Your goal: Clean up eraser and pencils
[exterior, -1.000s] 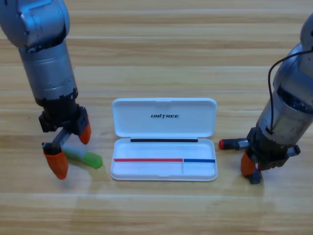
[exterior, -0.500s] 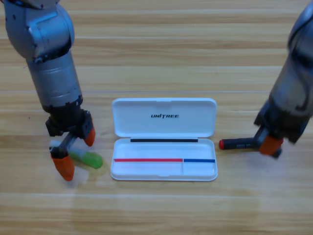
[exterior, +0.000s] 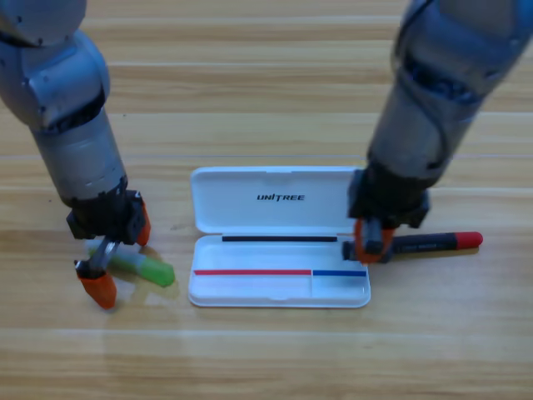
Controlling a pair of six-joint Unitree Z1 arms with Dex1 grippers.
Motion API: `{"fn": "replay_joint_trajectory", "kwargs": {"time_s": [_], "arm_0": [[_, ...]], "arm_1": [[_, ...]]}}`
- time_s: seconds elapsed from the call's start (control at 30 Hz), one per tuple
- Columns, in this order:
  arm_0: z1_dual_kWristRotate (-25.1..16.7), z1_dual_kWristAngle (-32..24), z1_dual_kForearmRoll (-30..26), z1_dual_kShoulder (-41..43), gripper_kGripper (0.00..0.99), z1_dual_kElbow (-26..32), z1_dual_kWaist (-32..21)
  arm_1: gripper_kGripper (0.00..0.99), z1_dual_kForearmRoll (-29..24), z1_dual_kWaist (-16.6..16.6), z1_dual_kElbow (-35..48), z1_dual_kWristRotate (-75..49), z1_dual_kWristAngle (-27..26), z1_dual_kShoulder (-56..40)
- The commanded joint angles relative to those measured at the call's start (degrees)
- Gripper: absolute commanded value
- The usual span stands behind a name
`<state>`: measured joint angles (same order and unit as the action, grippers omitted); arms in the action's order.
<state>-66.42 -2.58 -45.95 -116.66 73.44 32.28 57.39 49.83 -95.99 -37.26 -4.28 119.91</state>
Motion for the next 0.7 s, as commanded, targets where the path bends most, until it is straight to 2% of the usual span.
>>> {"fn": "replay_joint_trajectory", "kwargs": {"time_s": [0.03,0.1,0.27,0.33,0.43,0.6,0.67,0.7], "arm_0": [[-0.47,0.83,4.90,3.19,0.851,-5.15,-1.34],[-0.82,0.74,5.78,3.90,0.716,-6.03,-1.34],[-3.10,0.92,5.70,3.98,0.158,-6.65,-1.34],[-3.63,1.18,5.70,3.90,0.000,-6.91,-1.34],[-4.25,1.09,5.61,3.98,0.000,-7.17,-1.34],[-3.02,1.62,5.61,3.98,0.000,-7.17,-0.99],[-2.22,1.71,5.43,3.98,0.034,-7.17,-0.46],[-1.96,1.71,5.34,4.07,0.107,-7.17,-0.02]], "arm_1": [[0.000,0.62,2.64,-3.33,-0.79,-0.64,7.36],[0.000,0.71,2.73,-4.03,-0.97,-0.56,8.24],[0.000,0.62,2.73,-4.91,-1.06,-0.12,10.08],[0.000,0.62,2.73,-5.00,-1.06,0.23,10.70],[0.000,0.71,2.73,-4.91,-1.06,0.41,11.05],[0.000,0.71,2.64,-4.65,-0.97,0.59,10.70],[0.000,0.71,2.64,-4.56,-0.88,0.67,10.70],[0.150,0.71,2.64,-4.56,-0.88,0.94,10.70]]}}
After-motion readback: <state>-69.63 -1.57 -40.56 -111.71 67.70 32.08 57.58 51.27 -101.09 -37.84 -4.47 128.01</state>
